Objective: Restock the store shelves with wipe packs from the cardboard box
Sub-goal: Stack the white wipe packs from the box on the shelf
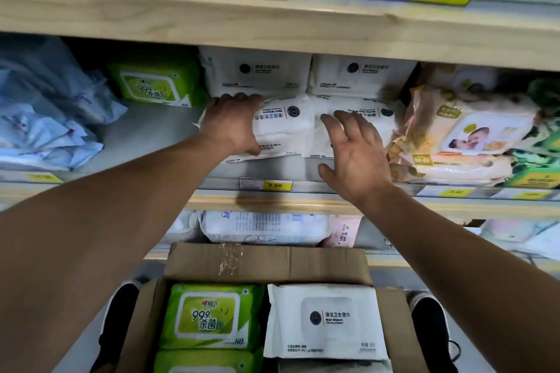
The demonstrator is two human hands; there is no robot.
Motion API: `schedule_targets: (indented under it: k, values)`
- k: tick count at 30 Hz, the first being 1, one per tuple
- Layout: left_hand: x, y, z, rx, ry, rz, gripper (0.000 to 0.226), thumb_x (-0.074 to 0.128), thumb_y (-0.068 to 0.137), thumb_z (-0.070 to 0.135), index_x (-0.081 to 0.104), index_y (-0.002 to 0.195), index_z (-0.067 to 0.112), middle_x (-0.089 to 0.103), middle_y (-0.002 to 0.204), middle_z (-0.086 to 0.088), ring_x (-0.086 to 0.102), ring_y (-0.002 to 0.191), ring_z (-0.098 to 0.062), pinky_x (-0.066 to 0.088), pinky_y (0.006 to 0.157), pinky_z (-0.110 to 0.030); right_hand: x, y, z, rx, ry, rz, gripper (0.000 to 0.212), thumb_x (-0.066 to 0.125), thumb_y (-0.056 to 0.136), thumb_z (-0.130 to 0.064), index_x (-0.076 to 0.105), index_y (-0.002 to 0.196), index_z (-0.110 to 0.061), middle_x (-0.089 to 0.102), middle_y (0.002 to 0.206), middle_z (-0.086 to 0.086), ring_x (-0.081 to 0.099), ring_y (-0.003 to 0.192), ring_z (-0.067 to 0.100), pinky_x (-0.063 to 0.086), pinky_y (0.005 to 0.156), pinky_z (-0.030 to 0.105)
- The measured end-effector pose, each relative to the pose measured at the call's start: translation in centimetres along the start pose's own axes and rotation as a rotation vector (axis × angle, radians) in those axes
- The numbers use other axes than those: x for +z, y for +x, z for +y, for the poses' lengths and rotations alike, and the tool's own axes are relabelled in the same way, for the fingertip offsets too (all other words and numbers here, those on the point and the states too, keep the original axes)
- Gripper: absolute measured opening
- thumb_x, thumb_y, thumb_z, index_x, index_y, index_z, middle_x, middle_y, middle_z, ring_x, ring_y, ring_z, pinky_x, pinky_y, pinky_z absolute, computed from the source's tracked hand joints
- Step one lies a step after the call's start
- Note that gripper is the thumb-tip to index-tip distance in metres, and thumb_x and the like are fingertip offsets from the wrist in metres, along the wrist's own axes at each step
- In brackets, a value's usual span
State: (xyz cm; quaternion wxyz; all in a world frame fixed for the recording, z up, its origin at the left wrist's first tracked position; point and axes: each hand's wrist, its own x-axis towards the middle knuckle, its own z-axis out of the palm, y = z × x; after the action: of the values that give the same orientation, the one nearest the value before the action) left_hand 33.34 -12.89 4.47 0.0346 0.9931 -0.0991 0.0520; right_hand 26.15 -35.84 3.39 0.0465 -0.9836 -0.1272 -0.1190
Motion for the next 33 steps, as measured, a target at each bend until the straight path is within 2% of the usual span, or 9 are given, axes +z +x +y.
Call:
schedule_targets:
  k: [4,8,11,16,20,23,29,33]
  values:
    - [0.3,-0.1,-0.1,-0.004,0.042,0.054,0.099,0.086,0.048,0.043,0.041,0.136,0.030,0.047,0.139,0.001,0.036,0.128,-0.030,0.031,0.107,-0.048,0.3,-0.5,-0.1,0.013,-0.018,-0.013,0.086,0.070,0.077,-0.035,0.025,0.148,-0.020,0.027,0.153,0.006,0.017,0.143,0.031,0.016,0.118,0.043]
    - [0.4,-1.7,0.7,-0.024,0.032,0.108,0.082,0.078,0.067,0.033,0.038,0.138,0.025,0.044,0.140,0.000,0.035,0.130,-0.029,0.021,0.111,-0.052,-0.5,-1.5,-0.6,0.016,-0.017,-0.017,0.086,0.071,0.076,-0.035,0.027,0.147,-0.019,0.028,0.152,0.007,0.020,0.141,0.032,0.018,0.117,0.044]
    - [-0.1,-4.0,1.8,0.015,0.017,0.145,0.079,0.074,0.071,0.034,0.038,0.140,0.023,0.042,0.143,-0.001,0.035,0.132,-0.028,0.023,0.110,-0.051,-1.6,-3.1,-1.4,0.012,-0.002,-0.018,0.086,0.071,0.076,-0.036,0.027,0.148,-0.018,0.028,0.152,0.007,0.020,0.141,0.033,0.018,0.117,0.044]
    - [-1.0,-10.7,2.9,0.050,-0.126,0.084,0.074,0.064,0.078,0.035,0.035,0.145,0.019,0.036,0.150,-0.007,0.032,0.136,-0.029,0.024,0.112,-0.046,-3.2,-8.2,-3.3,0.005,0.035,-0.088,0.084,0.068,0.079,-0.036,0.025,0.149,-0.019,0.026,0.154,0.006,0.018,0.143,0.031,0.017,0.118,0.043]
    - [-0.5,-17.1,3.6,0.061,-0.223,0.095,0.072,0.058,0.073,0.040,0.044,0.140,0.018,0.047,0.143,-0.010,0.044,0.130,-0.029,0.034,0.108,-0.044,-3.8,-13.4,-4.9,0.011,0.098,-0.148,0.080,0.070,0.078,-0.032,0.032,0.146,-0.017,0.033,0.150,0.007,0.023,0.140,0.031,0.020,0.117,0.043]
    - [0.0,-21.9,4.9,0.042,-0.304,0.039,0.071,0.065,0.073,0.037,0.047,0.138,0.016,0.050,0.141,-0.009,0.047,0.127,-0.030,0.036,0.107,-0.042,-3.8,-17.3,-5.9,0.015,0.158,-0.150,0.073,0.068,0.077,-0.027,0.039,0.142,-0.014,0.039,0.146,0.009,0.031,0.135,0.033,0.028,0.112,0.046]
    - [2.2,-31.3,7.7,0.101,-0.317,-0.102,0.068,0.066,0.078,0.035,0.045,0.139,0.014,0.049,0.140,-0.009,0.046,0.127,-0.030,0.036,0.106,-0.041,-3.4,-24.9,-7.0,-0.011,0.096,-0.357,0.076,0.065,0.083,-0.037,0.028,0.147,-0.022,0.028,0.151,0.001,0.021,0.140,0.025,0.027,0.109,0.039]
    - [4.6,-35.3,9.1,0.087,-0.354,-0.200,0.073,0.068,0.075,0.034,0.042,0.141,0.016,0.047,0.142,-0.006,0.045,0.126,-0.029,0.038,0.105,-0.038,-2.0,-29.0,-7.1,-0.012,0.075,-0.510,0.080,0.063,0.083,-0.040,0.022,0.149,-0.024,0.023,0.154,0.000,0.017,0.142,0.024,0.023,0.114,0.037]
